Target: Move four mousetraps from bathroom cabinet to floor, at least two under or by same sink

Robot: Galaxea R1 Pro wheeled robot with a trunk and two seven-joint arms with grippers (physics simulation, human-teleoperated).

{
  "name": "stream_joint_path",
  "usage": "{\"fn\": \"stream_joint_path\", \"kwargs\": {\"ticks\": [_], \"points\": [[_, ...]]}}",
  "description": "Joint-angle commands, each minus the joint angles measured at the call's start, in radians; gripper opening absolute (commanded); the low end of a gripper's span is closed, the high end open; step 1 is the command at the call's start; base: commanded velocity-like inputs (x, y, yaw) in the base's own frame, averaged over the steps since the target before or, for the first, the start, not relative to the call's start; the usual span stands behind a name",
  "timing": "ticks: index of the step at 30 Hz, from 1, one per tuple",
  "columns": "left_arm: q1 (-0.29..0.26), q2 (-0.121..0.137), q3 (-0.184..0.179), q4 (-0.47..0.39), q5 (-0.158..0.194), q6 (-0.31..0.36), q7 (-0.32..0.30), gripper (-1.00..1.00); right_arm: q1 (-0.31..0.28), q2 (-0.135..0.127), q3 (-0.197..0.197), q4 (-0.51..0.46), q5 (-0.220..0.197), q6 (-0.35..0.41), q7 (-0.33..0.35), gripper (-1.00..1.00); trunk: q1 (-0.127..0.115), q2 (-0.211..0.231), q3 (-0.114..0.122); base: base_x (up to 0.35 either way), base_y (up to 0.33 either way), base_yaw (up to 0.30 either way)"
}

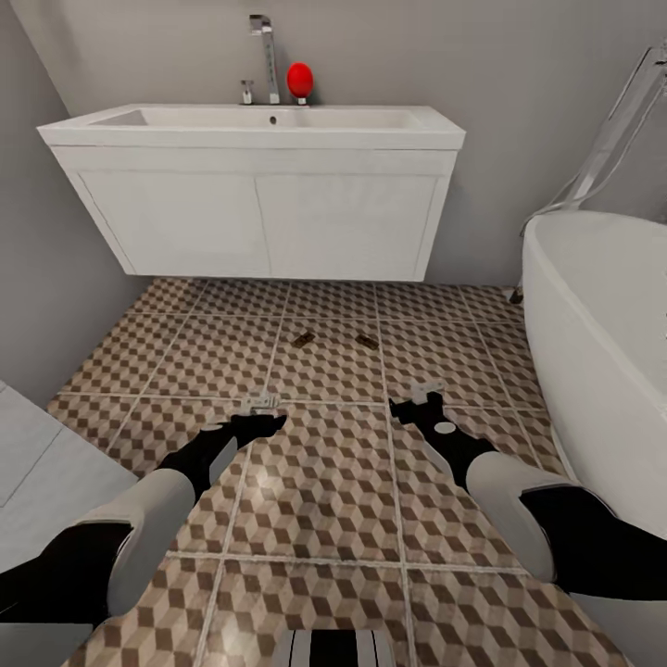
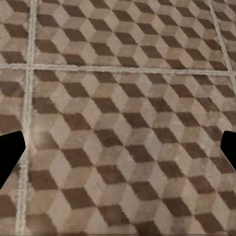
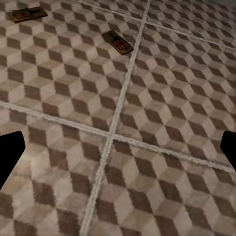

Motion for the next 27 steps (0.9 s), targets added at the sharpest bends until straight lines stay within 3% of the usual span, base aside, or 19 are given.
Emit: {"fn": "stream_joint_path", "kwargs": {"ticks": [1,12,20,27], "points": [[0.002,0.001,0.001,0.015,0.002,0.001,-0.003,1.00,0.009,-0.001,0.004,0.001,0.007,-0.011,-0.003,1.00,-0.001,0.000,0.003,0.000,0.000,0.000],[0.028,0.009,0.001,0.087,0.001,-0.023,-0.002,1.00,0.062,-0.015,0.004,0.001,0.006,-0.066,0.000,1.00,-0.006,0.003,0.046,0.000,0.000,0.000],[0.094,0.022,0.001,0.096,0.001,-0.042,-0.002,1.00,0.115,-0.026,0.002,0.001,0.007,-0.104,0.055,1.00,-0.009,0.004,0.077,0.000,0.000,0.000],[0.136,0.028,0.001,0.096,0.001,-0.046,-0.002,1.00,0.150,-0.049,0.002,0.000,0.007,-0.133,0.063,1.00,-0.012,0.006,0.104,0.000,0.000,0.000]]}}
